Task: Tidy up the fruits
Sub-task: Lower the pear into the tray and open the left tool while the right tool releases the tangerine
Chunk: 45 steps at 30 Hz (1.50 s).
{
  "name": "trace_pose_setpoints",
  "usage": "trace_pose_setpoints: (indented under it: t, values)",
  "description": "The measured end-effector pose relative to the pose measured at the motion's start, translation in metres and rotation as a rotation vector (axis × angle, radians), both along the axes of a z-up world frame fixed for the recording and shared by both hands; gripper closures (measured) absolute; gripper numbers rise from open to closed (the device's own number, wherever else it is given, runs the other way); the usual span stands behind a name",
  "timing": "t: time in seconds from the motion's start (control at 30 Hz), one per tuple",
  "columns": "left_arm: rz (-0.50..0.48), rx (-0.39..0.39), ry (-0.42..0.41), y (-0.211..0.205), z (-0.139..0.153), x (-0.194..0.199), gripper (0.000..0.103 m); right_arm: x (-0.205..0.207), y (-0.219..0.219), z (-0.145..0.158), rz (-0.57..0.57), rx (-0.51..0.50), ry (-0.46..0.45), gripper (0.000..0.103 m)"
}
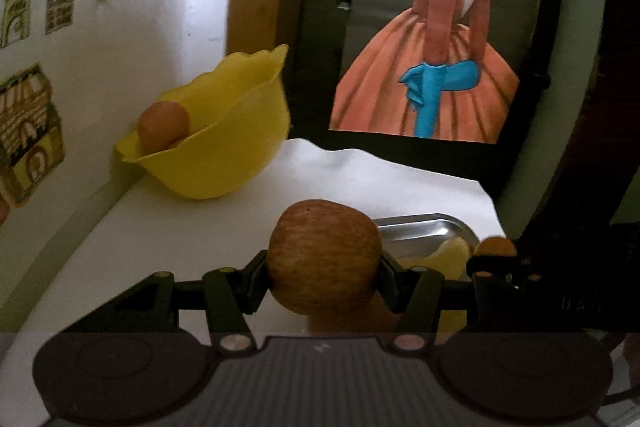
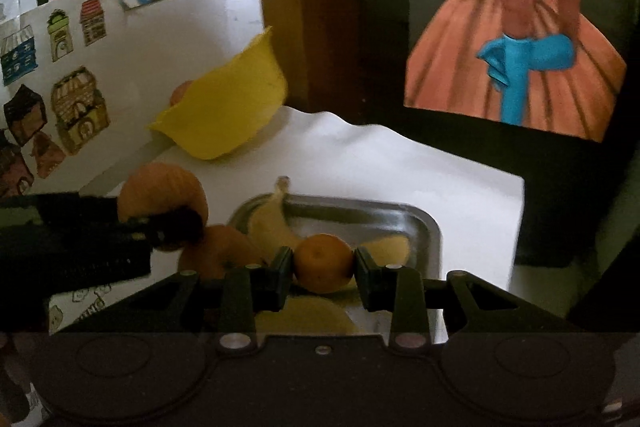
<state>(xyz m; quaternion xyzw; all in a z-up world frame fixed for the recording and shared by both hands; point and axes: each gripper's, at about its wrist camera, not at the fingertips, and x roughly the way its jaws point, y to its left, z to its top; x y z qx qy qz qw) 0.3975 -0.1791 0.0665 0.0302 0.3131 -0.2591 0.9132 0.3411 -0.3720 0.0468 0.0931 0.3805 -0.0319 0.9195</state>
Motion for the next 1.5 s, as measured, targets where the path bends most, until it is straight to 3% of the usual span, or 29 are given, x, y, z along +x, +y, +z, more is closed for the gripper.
trace_pose_setpoints:
  t: [0.4,0.67,1.5]
  values:
    - [-0.101,0.011,0.042,-0.025,-0.004,-0.033,0.044,-0.043,-0.011,-0.016,-0.057,0.039,0.058,0.068]
    - [-0.116,0.042,0.081,-0.032,-0.015,-0.046,0.043,-0.051,-0.012,-0.023,-0.056,0.056,0.066,0.068]
    - [0.012,0.075,0.128,-0.02,-0.027,-0.05,0.043,-0.048,-0.012,-0.035,-0.015,0.076,0.068,0.068]
